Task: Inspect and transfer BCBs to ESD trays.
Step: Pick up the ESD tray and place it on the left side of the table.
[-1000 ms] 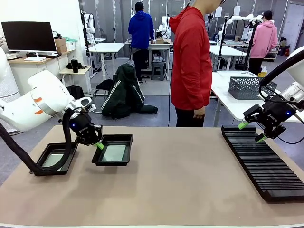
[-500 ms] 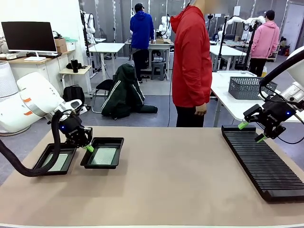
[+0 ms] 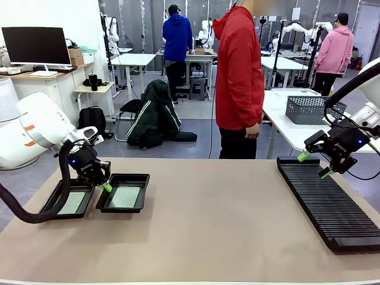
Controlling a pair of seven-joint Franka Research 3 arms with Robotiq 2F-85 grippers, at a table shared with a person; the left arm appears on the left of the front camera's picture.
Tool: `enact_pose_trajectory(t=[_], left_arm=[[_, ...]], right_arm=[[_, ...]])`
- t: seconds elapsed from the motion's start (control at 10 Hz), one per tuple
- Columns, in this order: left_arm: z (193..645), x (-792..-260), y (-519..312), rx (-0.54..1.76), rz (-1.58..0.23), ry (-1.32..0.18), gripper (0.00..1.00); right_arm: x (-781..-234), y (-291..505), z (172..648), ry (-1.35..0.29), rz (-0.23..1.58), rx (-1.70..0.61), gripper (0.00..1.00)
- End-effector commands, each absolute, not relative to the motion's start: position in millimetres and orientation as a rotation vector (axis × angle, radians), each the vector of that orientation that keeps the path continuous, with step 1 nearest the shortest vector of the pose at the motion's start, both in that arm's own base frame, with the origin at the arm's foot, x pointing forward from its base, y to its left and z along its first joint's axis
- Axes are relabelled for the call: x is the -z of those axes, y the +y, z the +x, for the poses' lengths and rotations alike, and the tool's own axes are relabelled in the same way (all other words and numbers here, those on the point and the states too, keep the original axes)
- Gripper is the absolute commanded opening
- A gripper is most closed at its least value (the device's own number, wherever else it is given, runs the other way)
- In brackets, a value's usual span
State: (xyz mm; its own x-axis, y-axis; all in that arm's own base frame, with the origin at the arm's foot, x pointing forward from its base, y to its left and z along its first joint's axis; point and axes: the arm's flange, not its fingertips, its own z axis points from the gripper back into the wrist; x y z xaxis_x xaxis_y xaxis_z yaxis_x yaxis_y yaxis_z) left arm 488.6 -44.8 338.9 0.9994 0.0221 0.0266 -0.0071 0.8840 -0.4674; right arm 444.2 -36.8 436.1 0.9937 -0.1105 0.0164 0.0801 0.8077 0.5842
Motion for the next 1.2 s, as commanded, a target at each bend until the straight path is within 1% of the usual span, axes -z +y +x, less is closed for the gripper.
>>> enact_pose_trajectory(t=[0.0, 0.6, 1.0, 1.1], left_arm=[[488, -331, -37, -0.026, -0.459, -0.049, 0.03], [498, -312, -31, -0.051, -0.406, -0.064, 0.03], [502, -304, -33, -0.056, -0.402, -0.046, 0.03], [498, -305, -33, -0.053, -0.425, -0.053, 0.03]], right_arm=[[-436, -35, 442, -0.059, 0.609, 0.127, 1.0], [-436, -35, 442, -0.059, 0.609, 0.127, 1.0], [-436, -35, 442, -0.059, 0.609, 0.127, 1.0], [-436, -35, 442, -0.059, 0.609, 0.127, 1.0]])
